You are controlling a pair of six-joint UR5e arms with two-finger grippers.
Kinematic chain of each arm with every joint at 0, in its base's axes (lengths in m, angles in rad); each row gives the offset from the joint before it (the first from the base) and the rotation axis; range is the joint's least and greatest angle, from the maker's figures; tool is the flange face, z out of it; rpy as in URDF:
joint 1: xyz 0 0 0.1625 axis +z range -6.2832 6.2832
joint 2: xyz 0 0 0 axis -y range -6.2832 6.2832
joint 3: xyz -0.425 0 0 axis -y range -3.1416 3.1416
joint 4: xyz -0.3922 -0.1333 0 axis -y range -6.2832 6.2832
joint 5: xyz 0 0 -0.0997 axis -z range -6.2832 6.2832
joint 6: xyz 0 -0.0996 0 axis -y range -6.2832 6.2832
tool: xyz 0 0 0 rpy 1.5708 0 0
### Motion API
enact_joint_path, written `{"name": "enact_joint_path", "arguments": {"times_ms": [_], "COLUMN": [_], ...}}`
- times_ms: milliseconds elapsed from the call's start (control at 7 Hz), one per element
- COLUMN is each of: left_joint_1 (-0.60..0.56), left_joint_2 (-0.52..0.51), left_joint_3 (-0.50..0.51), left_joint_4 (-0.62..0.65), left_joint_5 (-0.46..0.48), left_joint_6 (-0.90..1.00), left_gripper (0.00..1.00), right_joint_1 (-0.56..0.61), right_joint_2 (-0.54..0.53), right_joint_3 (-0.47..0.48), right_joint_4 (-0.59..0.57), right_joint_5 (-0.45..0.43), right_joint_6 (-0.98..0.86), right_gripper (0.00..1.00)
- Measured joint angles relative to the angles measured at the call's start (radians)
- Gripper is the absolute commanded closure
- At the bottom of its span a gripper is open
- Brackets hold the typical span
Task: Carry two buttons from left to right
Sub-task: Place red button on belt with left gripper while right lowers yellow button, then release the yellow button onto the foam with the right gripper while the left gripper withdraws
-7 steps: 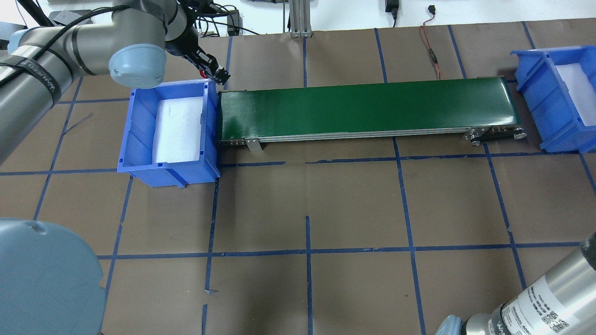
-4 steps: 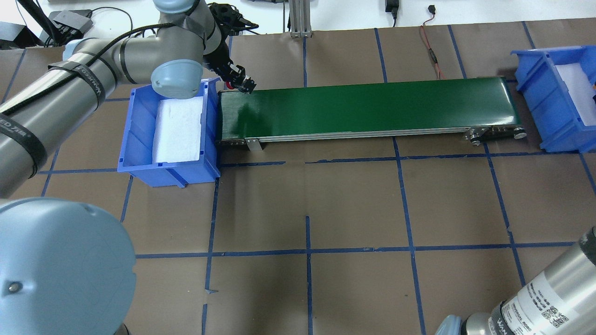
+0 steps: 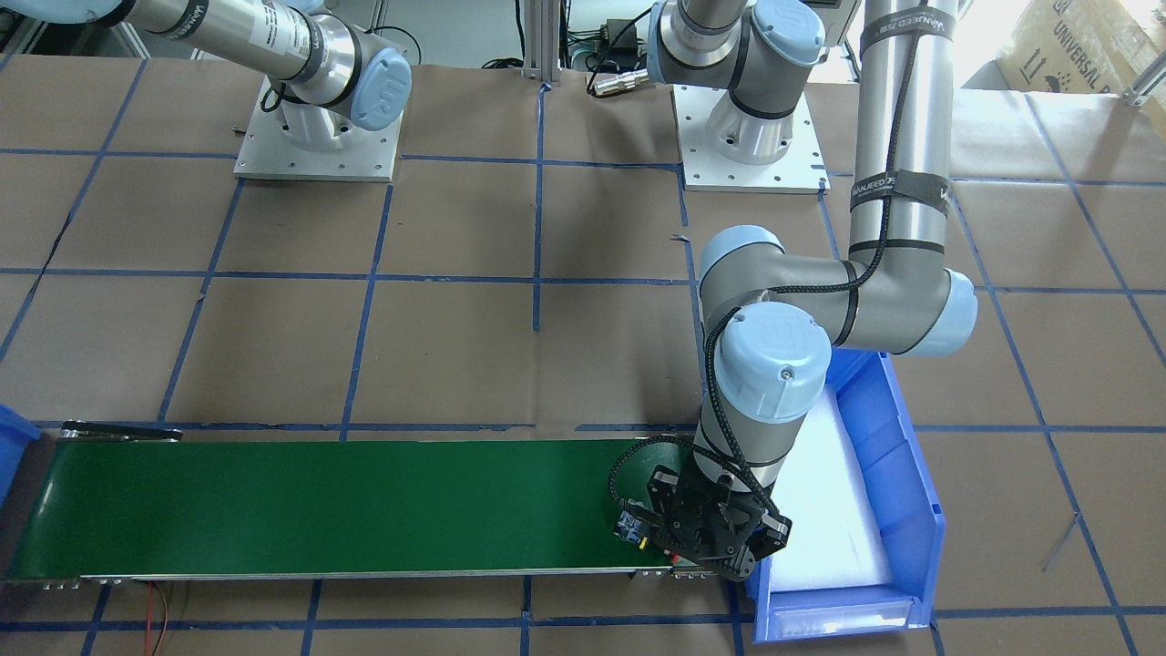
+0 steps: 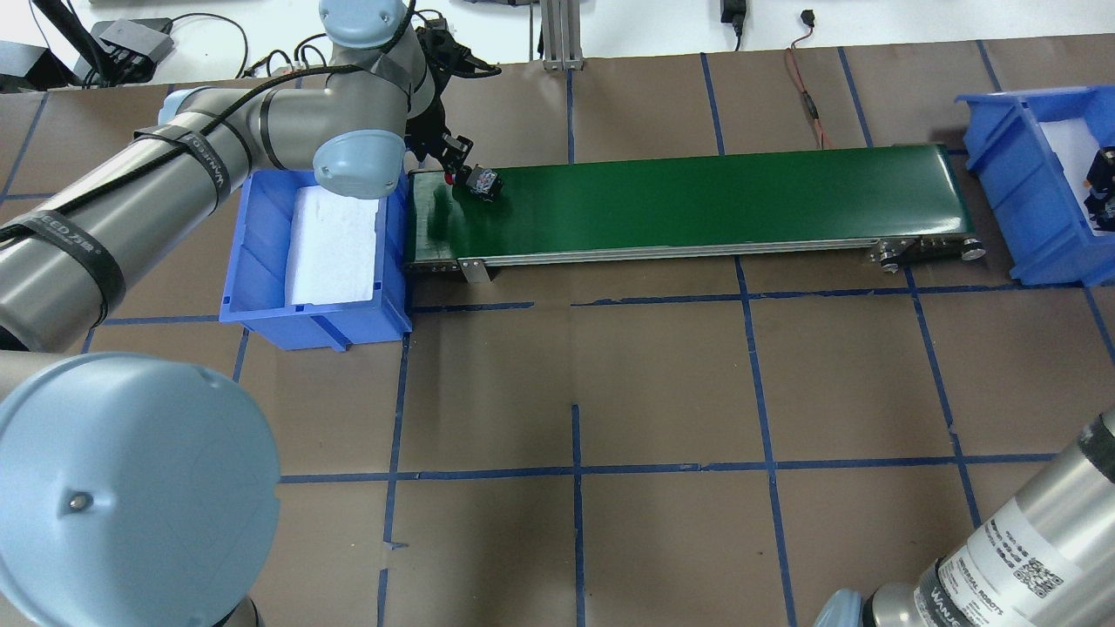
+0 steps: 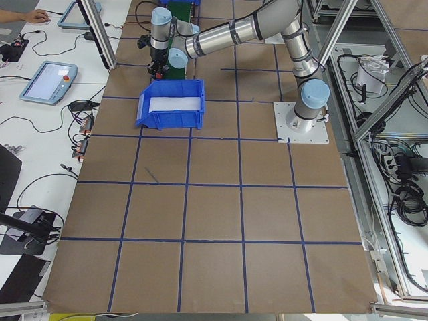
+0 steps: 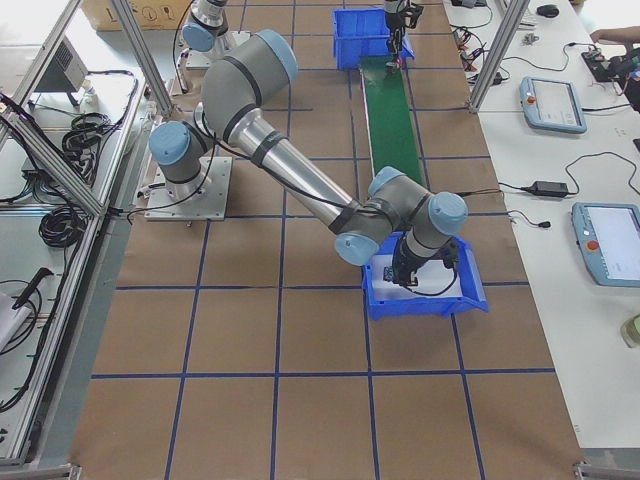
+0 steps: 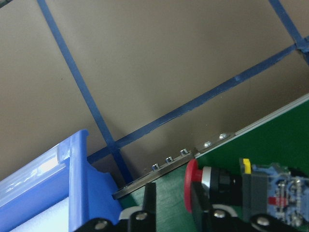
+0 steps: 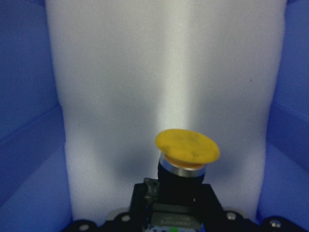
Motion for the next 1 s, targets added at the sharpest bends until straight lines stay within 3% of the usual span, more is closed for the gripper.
{"name": "enact_joint_path", "arguments": {"times_ms": [286,1000], "left_joint_1": [0.01,0.144], "left_joint_2": [0.029,0.065], "left_joint_3": [0.005,0.007], "left_joint_4": [-0.043,-0.11], "left_joint_5": [0.004,-0.01], "left_joint_6": [0.001,0.011], "left_gripper": [0.0,0.0], "right_joint_1": [0.004,0.006], "right_joint_2": [0.011,0.017], "right_joint_3": [0.0,0.001], "right_joint_4": [-0.014,-0.016], "right_joint_5": [-0.017,-0.02], "right_joint_6": [0.004,0.001], "right_gripper": [0.74,0.64]}}
